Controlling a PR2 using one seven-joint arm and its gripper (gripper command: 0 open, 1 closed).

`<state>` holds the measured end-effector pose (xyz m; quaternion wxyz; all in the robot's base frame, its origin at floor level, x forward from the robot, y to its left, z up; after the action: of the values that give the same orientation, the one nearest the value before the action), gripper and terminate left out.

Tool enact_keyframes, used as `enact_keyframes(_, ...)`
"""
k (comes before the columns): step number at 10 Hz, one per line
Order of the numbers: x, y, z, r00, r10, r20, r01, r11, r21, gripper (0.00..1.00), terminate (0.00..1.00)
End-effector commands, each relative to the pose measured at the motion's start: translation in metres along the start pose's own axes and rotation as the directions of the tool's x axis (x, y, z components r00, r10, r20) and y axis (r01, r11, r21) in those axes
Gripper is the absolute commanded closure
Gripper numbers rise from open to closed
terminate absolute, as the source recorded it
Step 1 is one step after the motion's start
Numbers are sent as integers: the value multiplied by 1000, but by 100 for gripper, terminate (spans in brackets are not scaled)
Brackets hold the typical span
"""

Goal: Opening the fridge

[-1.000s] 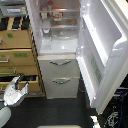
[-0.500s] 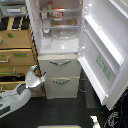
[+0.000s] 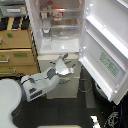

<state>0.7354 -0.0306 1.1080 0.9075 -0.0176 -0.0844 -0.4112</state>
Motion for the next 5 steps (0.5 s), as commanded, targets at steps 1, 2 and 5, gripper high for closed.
enact_keyframes(1,465,-337,-58,950,-304,-72,306,952,25,0,0)
enact_keyframes(2,514,-376,-78,942,-327,-81,329,944,19,0,0)
enact_keyframes(5,663,-450,-105,955,-274,-109,276,961,-2,0,0)
